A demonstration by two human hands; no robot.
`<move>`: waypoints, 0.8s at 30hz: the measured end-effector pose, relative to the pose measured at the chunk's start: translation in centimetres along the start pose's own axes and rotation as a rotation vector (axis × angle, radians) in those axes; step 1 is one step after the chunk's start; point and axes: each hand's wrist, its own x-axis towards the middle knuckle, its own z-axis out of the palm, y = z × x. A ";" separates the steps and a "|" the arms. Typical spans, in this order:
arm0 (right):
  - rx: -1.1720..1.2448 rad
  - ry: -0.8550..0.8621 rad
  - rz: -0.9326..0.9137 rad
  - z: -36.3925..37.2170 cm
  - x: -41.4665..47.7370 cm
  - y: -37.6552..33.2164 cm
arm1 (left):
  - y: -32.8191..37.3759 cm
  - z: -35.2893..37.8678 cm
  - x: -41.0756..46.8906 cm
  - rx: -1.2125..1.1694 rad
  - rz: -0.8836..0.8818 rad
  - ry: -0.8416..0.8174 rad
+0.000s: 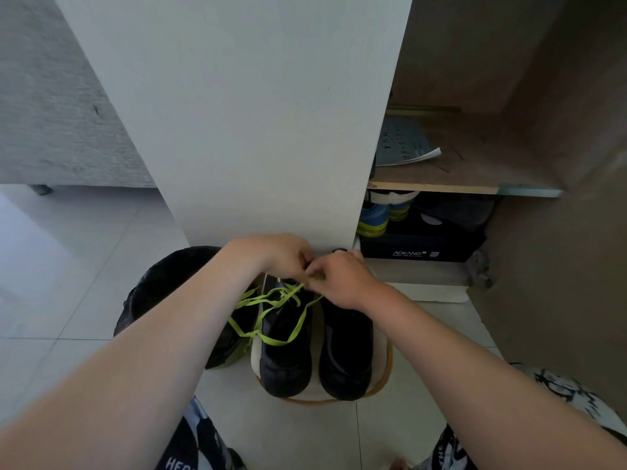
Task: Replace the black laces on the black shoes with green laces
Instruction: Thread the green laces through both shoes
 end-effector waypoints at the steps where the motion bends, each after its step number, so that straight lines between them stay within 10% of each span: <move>1: 0.079 0.042 0.049 -0.3 0.1 -0.1 | 0.1 0.1 0.1 -0.141 0.029 0.074; 9: 0.534 0.213 0.355 -2.8 0.9 1.1 | -0.4 -2.6 -2.1 -0.638 -0.118 -0.127; 15: 0.746 0.224 0.459 -3.5 0.8 1.5 | 1.4 -2.7 -1.4 -1.962 0.165 -0.074; 20: 1.317 -0.171 0.269 -4.8 -0.4 -0.4 | 3.2 -1.7 0.3 -2.358 0.103 0.128; 24: 1.338 -0.447 0.229 -5.3 -1.2 0.9 | 3.5 -2.6 0.4 -2.404 0.032 0.230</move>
